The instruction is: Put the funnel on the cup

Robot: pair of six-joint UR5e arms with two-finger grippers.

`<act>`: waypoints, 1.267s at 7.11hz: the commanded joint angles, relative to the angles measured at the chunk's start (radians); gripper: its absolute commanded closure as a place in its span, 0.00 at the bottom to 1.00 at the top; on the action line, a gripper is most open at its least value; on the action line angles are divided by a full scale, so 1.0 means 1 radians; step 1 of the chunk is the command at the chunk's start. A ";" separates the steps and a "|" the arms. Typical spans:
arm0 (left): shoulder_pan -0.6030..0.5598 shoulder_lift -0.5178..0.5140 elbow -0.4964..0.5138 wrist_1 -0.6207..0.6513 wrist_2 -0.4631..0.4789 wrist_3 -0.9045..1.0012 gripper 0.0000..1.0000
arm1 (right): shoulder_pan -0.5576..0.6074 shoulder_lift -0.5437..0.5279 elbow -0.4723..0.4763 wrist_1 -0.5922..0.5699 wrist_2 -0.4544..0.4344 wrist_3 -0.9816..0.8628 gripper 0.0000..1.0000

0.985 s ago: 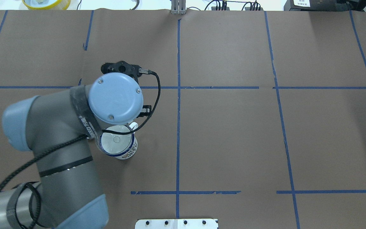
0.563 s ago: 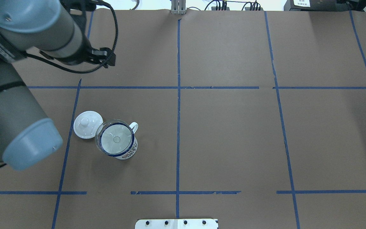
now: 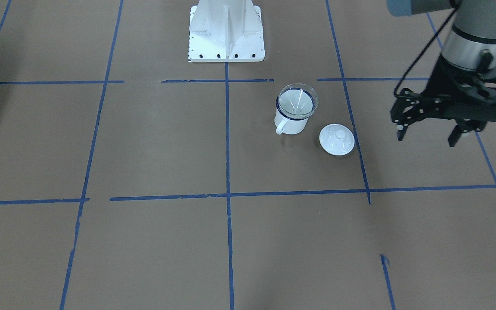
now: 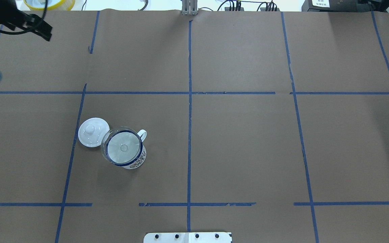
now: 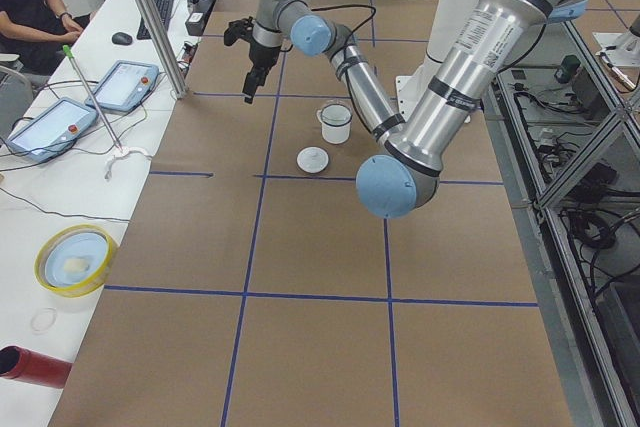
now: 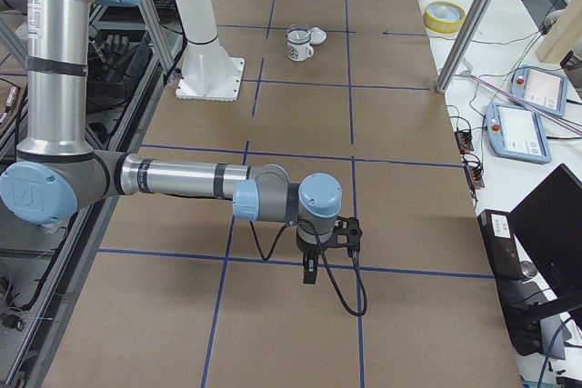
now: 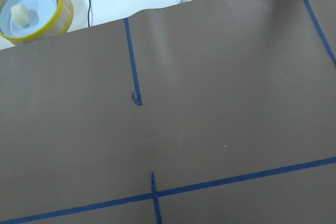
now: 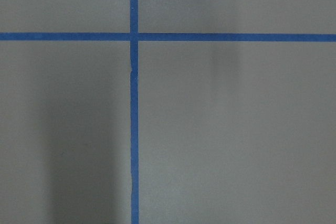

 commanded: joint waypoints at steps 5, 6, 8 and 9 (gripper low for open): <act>-0.463 0.368 0.378 -0.182 -0.222 0.657 0.00 | 0.000 0.000 0.000 0.000 0.000 0.000 0.00; -0.465 0.372 0.437 -0.189 -0.222 0.657 0.00 | 0.000 0.000 0.000 0.000 0.000 0.000 0.00; -0.466 0.398 0.437 -0.180 -0.222 0.655 0.00 | 0.000 0.002 0.000 0.000 0.000 0.000 0.00; -0.466 0.398 0.436 -0.178 -0.224 0.646 0.00 | 0.000 0.000 0.000 0.000 0.000 0.000 0.00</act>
